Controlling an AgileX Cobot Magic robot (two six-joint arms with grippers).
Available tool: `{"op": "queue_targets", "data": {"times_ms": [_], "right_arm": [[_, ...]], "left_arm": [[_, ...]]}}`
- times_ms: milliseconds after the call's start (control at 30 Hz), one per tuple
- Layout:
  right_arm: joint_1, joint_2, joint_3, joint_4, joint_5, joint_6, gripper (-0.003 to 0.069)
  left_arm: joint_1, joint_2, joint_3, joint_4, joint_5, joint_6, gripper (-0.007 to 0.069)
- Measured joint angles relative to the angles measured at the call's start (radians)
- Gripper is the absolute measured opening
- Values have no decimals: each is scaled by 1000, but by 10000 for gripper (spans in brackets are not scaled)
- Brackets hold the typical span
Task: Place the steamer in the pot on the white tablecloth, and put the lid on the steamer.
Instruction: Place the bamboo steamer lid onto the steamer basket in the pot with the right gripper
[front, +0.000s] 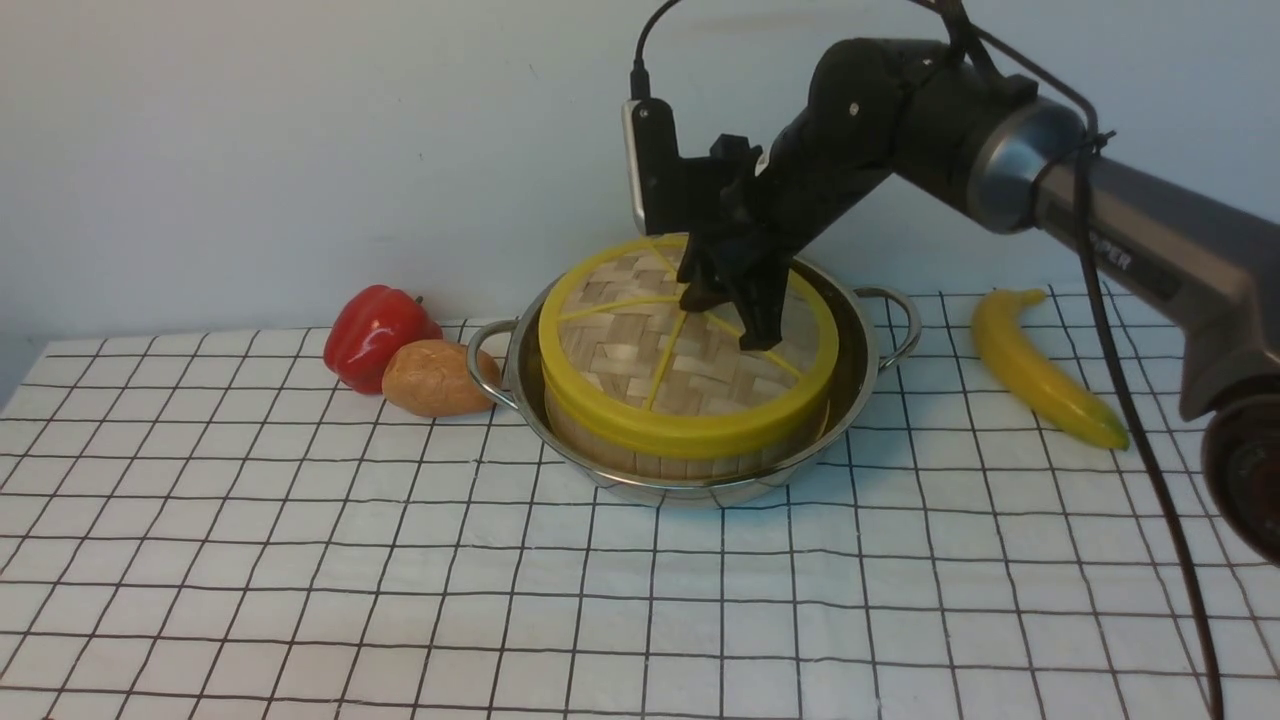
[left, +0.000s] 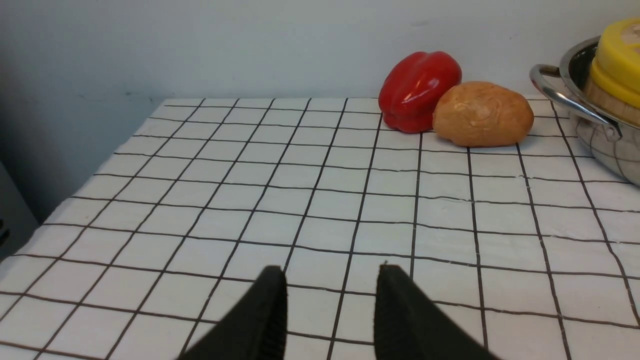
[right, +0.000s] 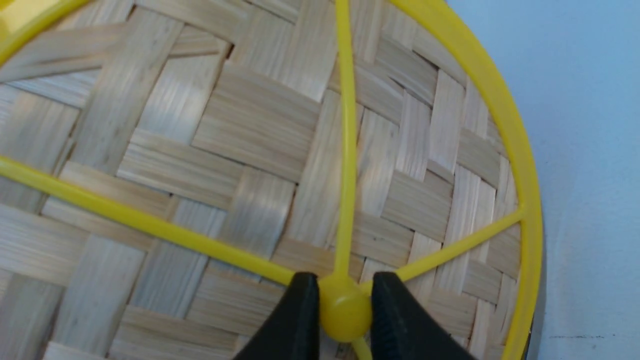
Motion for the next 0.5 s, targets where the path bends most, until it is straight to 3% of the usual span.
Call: {"op": "queue_targets", "data": {"times_ms": [167,233,267,300,333,400,500], "right_arm": [[0,0,0,-8,-2,0,172],[0,0,0,-18,-13,0,237],[0,0,0,-26,-20,0,303],[0,0,0,-28,-21,0,314],[0,0,0,-33,-34,0,393],[-1,0,0,-36,-45,0,482],[-1,-6,-1,-46,-45,1,566]], "left_arm": [[0,0,0,0,0,0,243],[0,0,0,0,0,0,243],[0,0,0,0,0,0,243],[0,0,0,0,0,0,243],[0,0,0,0,0,0,243],[0,0,0,0,0,0,243],[0,0,0,0,0,0,243]]}}
